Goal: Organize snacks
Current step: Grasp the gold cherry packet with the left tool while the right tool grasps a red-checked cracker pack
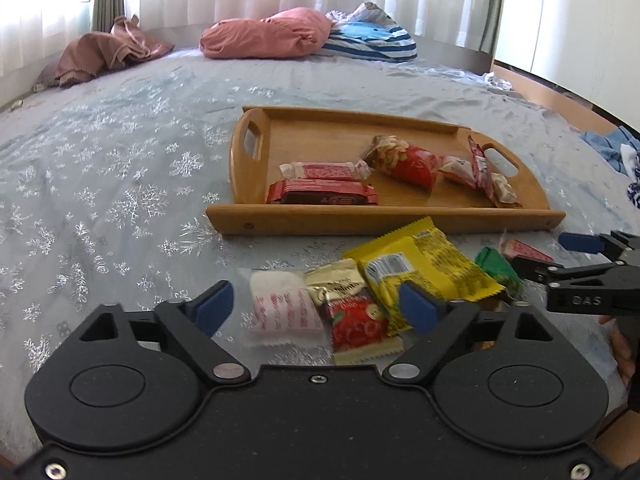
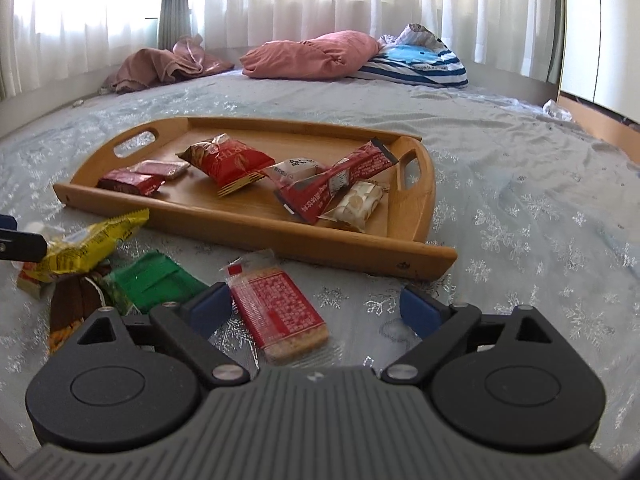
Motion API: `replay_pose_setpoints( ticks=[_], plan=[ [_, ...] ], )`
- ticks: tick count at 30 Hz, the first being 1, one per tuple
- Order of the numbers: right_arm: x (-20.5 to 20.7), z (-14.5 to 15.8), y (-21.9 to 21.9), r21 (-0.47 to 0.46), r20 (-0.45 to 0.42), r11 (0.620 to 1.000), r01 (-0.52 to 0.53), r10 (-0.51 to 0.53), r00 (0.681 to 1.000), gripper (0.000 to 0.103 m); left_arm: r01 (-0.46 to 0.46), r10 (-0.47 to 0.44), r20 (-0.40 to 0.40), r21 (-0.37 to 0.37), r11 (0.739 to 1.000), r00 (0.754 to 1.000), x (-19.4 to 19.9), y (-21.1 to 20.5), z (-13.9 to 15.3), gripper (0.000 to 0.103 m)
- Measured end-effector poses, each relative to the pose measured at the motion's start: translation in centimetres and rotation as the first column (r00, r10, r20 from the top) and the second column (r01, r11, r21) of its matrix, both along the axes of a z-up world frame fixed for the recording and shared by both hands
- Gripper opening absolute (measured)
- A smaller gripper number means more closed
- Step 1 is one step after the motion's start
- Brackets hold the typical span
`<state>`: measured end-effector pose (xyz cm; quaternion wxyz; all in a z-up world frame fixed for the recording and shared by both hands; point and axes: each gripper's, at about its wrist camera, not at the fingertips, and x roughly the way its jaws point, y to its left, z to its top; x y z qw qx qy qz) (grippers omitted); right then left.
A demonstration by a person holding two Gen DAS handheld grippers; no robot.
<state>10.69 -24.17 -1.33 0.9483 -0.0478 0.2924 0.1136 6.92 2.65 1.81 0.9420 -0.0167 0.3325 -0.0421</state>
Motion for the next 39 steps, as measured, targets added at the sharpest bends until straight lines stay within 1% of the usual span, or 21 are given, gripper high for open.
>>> replay_pose_setpoints(
  ticks=[1,2,5,6,9,12,17,25,32,33,34,39],
  plan=[
    [-0.1,-0.1,0.1,-0.007,0.005,1.000,-0.003,0.003,1.000,0.097,-0.002,0.002,0.007,0.003,1.000,1.000,-0.4,-0.2,0.1,0.072],
    [-0.1,-0.1,0.2,-0.011,0.009,1.000,-0.004,0.004,1.000,0.097,-0.002,0.002,0.011,0.003,1.000,1.000,-0.7,-0.4,0.2,0.060],
    [-0.1,-0.2,0.2,-0.013,0.013,1.000,-0.003,0.003,1.000,0.098,0.008,-0.008,0.022,0.016,1.000,1.000,-1.6,-1.1,0.6,0.046],
    [-0.1,-0.3,0.2,-0.009,0.014,1.000,-0.001,0.002,1.000,0.098,0.021,-0.021,0.019,0.015,1.000,1.000,-1.8,-1.3,0.7,0.044],
    [-0.2,-0.3,0.1,-0.006,0.014,1.000,0.001,-0.001,1.000,0.098,0.041,-0.041,0.004,-0.006,0.999,0.999,-2.0,-1.7,0.7,0.043],
    [-0.2,-0.4,0.0,-0.009,0.017,1.000,0.001,-0.001,1.000,0.098,0.030,-0.030,-0.007,0.010,1.000,1.000,-1.6,-2.1,0.1,0.042],
    [-0.3,-0.4,0.1,-0.014,0.023,1.000,0.001,-0.001,1.000,0.098,0.015,-0.015,-0.017,-0.008,1.000,1.000,-0.8,-2.4,-0.4,0.035],
    [-0.3,-0.5,0.0,-0.007,0.020,1.000,0.001,0.000,1.000,0.098,0.022,-0.022,-0.017,0.015,1.000,1.000,0.3,-3.2,-1.2,0.035],
    [-0.3,-0.5,0.1,-0.007,0.016,1.000,-0.021,0.021,1.000,0.098,0.026,-0.025,-0.017,0.015,1.000,1.000,0.6,-3.1,-1.3,0.037],
    [-0.3,-0.5,0.1,-0.006,0.015,1.000,-0.026,0.026,1.000,0.097,0.023,-0.022,-0.019,0.015,1.000,1.000,0.5,-3.0,-1.3,0.036],
    [-0.3,-0.5,0.1,-0.005,0.014,1.000,-0.031,0.031,0.999,0.097,0.018,-0.018,-0.022,0.016,1.000,1.000,0.4,-3.0,-1.2,0.032],
    [-0.4,-0.5,0.1,-0.001,0.016,0.999,-0.043,0.043,0.999,0.095,0.015,-0.015,-0.019,0.034,0.999,1.000,0.2,-2.9,-1.3,0.033]
  ],
)
